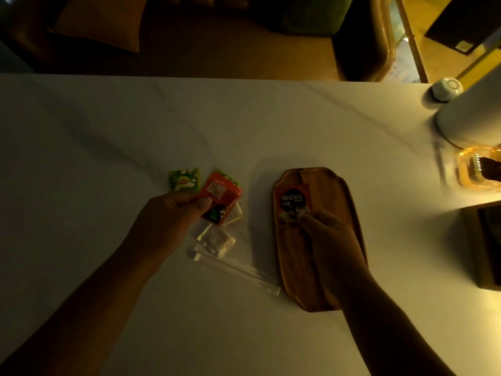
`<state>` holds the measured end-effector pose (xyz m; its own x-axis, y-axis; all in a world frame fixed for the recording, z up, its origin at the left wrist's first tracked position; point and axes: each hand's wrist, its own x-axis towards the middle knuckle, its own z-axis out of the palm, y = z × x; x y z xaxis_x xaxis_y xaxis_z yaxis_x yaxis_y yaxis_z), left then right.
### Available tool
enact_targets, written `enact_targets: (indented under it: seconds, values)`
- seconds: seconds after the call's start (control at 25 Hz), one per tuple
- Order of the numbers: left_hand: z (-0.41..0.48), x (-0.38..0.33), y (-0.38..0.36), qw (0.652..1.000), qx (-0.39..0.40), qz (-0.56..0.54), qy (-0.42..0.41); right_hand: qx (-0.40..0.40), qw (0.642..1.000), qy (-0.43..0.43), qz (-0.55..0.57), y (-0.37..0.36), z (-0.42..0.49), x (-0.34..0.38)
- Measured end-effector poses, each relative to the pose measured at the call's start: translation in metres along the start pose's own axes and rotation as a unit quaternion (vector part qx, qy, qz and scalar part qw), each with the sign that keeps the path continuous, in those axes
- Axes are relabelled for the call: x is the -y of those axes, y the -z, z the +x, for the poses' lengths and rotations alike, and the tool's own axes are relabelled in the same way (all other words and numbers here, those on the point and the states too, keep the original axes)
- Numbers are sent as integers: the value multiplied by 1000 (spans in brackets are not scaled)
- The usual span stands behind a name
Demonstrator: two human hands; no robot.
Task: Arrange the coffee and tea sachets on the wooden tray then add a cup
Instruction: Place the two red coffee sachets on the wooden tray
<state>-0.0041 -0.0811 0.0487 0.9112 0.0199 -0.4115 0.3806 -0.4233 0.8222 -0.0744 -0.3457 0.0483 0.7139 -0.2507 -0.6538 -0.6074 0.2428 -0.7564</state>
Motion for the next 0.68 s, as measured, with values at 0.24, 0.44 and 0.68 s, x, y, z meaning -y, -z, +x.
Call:
enact_targets:
  seconds: [0.24,0.44,0.68]
  values:
    - [2,-31,-66,993,106,-27,-42,-27,999,-17,4,50,7,-12]
    - [10,-50,-97,980,185,-44,-52,-35,999,-16,7,66,12,-14]
    - [26,-50,-121,983,118,80,-118,-47,999,-10,4,74,18,-14]
